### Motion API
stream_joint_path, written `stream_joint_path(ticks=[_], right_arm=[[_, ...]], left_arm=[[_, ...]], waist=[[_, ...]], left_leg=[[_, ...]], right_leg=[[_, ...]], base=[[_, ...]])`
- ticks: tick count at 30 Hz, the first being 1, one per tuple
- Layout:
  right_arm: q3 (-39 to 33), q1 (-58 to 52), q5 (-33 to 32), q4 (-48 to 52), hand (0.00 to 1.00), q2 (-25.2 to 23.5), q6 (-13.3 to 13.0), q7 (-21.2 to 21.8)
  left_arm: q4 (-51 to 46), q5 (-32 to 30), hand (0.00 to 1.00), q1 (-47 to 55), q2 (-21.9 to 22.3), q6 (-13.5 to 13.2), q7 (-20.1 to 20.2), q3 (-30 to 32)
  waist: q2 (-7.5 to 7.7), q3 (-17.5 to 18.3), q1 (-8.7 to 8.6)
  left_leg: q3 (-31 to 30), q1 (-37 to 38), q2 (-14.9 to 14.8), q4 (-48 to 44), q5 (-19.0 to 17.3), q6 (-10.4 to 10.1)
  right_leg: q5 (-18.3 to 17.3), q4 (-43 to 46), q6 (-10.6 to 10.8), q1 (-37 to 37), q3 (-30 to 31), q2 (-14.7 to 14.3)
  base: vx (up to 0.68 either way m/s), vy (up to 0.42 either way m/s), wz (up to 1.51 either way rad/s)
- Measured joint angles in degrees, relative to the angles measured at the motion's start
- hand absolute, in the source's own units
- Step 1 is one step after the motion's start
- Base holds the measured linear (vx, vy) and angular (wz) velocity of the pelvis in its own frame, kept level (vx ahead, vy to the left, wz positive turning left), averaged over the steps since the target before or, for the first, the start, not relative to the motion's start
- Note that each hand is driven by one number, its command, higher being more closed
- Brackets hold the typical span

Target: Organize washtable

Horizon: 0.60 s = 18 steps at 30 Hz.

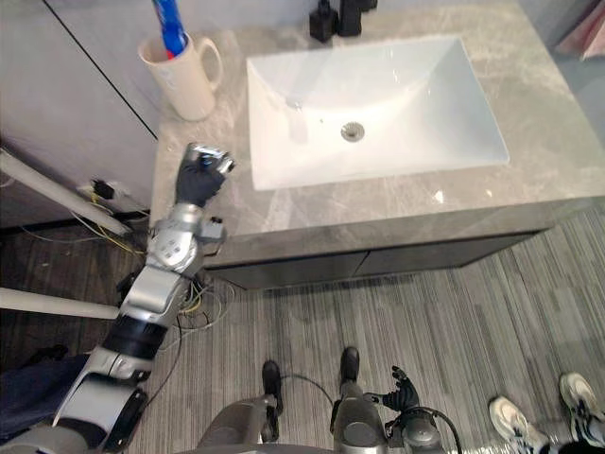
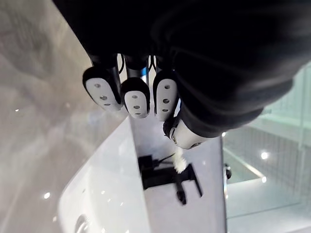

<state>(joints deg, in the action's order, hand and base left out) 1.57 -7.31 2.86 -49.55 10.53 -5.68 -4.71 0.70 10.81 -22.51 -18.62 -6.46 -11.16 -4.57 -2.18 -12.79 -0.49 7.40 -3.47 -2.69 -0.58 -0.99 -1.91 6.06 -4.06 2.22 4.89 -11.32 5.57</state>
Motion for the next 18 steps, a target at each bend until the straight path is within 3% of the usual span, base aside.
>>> stream_joint_path(ticks=[3, 5, 8, 10, 13, 18], right_arm=[[-1.70, -1.36, -0.03, -1.58, 0.00, -0.71, -0.04, 0.07], [-3.53, -2.86, -0.05, -3.57, 0.00, -1.10, 0.01, 0.97], [-6.45, -5.26, -0.16, -6.06, 0.00, -2.17, 0.08, 1.62], [-8.78, -6.46, -0.15, -7.20, 0.00, -3.21, 0.08, 2.26], [-10.11, -7.87, -0.15, -7.56, 0.00, -4.11, 0.60, 2.42], [-10.27, -8.39, -0.39, -5.34, 0.00, -5.13, 1.31, 2.46]], left_arm=[[-7.93, 0.01, 1.00, 7.41, -1.14, -1.69, -0.10, 9.06], [-13.10, -0.20, 1.00, 13.24, -0.67, -3.20, -0.26, 15.69], [-16.69, -2.08, 1.00, 22.94, 3.14, -4.10, -2.05, 27.49], [-16.82, -4.44, 1.00, 29.77, 8.15, -3.72, -4.51, 35.86], [-14.71, -7.13, 1.00, 36.30, 12.72, -2.63, -6.80, 41.96], [-0.98, -9.35, 1.00, 43.50, 19.44, 1.55, -5.97, 44.00]], waist=[[0.07, 2.77, 0.25], [0.15, 5.06, 1.55], [0.42, 8.46, 3.15], [0.98, 10.17, 4.49], [2.21, 11.75, 6.08], [2.29, 13.45, 6.23]], left_leg=[[-1.78, 1.94, -0.17, 0.52, -0.02, -0.08], [-2.66, 2.87, -0.21, 0.67, -0.16, -0.28], [-4.40, 3.80, -0.19, 0.73, -0.36, -0.52], [-5.92, 4.19, -0.11, 0.75, -0.48, -0.55], [-8.02, 4.17, 0.13, 0.64, -0.69, -0.71], [-11.18, 4.10, 0.83, 0.04, -0.99, -0.28]], right_leg=[[-1.10, -0.02, 0.44, -2.76, -1.46, -0.14], [-1.84, 0.01, 0.70, -4.03, -2.36, -0.13], [-2.73, 0.00, 0.98, -6.01, -4.25, 0.12], [-3.54, 0.10, 1.26, -7.76, -6.09, 0.46], [-4.71, 1.06, 1.49, -8.86, -8.83, 0.84], [-6.82, 3.76, 1.98, -10.06, -12.73, 2.24]], base=[[0.03, -0.021, 0.29], [0.06, -0.001, 0.29], [0.05, 0.002, 0.33], [0.01, -0.003, 0.40], [0.00, 0.001, 0.46], [-0.01, 0.014, 0.44]])
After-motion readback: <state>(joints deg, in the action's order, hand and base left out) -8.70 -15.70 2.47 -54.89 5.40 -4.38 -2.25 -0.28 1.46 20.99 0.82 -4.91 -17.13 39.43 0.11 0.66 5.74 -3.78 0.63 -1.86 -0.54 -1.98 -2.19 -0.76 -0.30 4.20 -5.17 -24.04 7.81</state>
